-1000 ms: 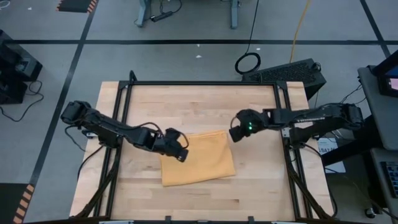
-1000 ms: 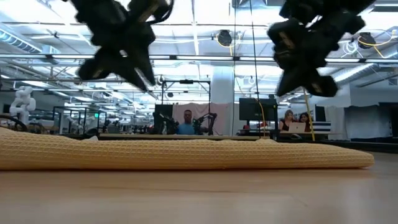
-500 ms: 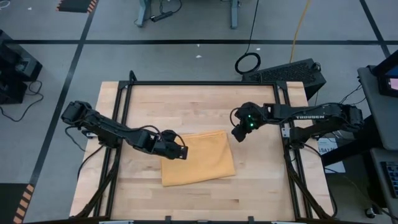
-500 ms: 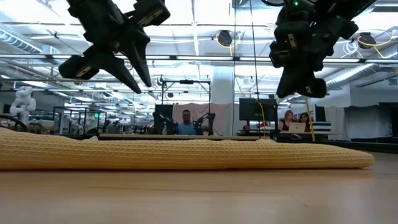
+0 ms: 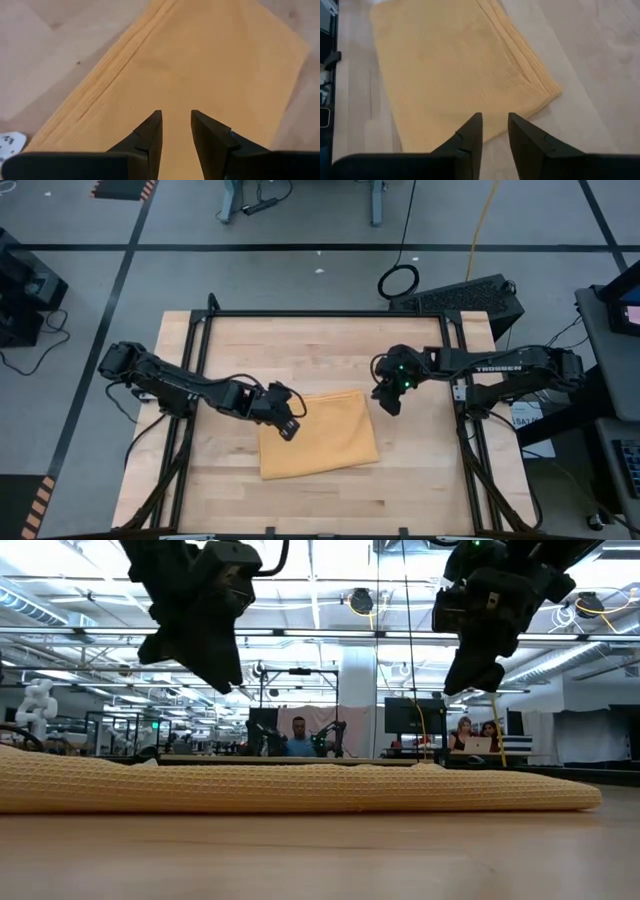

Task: Roll towel
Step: Fold the yellow towel in

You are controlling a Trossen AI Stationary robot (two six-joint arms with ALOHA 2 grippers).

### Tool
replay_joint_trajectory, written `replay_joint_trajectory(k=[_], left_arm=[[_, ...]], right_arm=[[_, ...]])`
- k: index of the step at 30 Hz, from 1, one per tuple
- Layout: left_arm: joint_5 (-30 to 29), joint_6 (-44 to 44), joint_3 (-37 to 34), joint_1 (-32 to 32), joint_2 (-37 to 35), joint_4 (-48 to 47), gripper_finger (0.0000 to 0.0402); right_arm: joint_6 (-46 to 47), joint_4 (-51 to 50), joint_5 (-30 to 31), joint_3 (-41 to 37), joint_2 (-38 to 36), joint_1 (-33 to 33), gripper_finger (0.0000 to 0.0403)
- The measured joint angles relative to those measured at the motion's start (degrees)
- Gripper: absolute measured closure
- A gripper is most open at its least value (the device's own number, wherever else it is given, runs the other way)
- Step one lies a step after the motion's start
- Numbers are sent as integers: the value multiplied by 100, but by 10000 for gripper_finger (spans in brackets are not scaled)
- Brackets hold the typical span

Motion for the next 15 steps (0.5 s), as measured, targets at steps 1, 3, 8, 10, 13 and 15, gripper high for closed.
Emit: replay_joint_trajectory(k=[1,3,8,10,13,15], left_arm=[[26,-2,2,38,0,-16,293],[217,76,2,112,2,117,293],[140,954,2,62,-16,424,298],[-55,1174,-77,-50,-109,485,309],[-257,1156,-374,-174,-334,514,331],[-277,1127,-617,-260,-443,493,343]], right_arm=[[-2,22,2,0,0,14,315],[4,90,4,0,0,25,305],[-283,435,28,0,2,23,287],[-629,489,26,0,2,32,283],[-1148,487,33,0,8,95,282],[-1409,527,56,-12,58,134,282]])
